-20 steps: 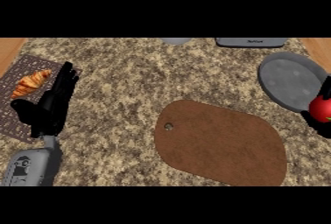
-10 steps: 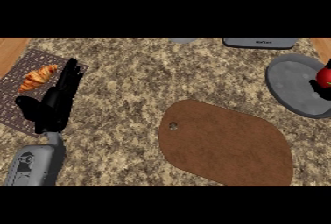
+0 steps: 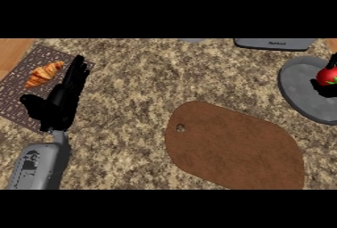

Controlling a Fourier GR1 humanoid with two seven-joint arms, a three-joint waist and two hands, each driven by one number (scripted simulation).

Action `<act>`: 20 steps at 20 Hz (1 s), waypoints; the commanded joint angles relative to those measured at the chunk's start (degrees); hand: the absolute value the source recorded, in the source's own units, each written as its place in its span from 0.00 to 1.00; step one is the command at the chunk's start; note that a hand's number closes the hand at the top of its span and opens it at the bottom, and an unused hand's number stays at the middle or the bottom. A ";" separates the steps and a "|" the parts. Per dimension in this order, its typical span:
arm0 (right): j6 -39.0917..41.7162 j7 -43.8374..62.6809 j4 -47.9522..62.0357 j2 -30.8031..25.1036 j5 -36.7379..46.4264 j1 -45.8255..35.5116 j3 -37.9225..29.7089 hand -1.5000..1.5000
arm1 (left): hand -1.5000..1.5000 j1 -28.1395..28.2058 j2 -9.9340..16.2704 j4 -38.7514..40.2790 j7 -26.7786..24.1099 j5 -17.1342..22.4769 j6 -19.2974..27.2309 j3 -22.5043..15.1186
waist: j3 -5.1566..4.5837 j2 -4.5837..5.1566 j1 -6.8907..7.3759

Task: Pick the tomato from the cutting board and place it in the pan

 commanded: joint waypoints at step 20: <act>22.97 -13.85 22.70 -7.45 -12.62 -4.21 -12.40 0.00 | 0.50 0.88 0.88 0.82 0.02 -0.25 0.12 1.14 | 0.06 -0.39 -1.97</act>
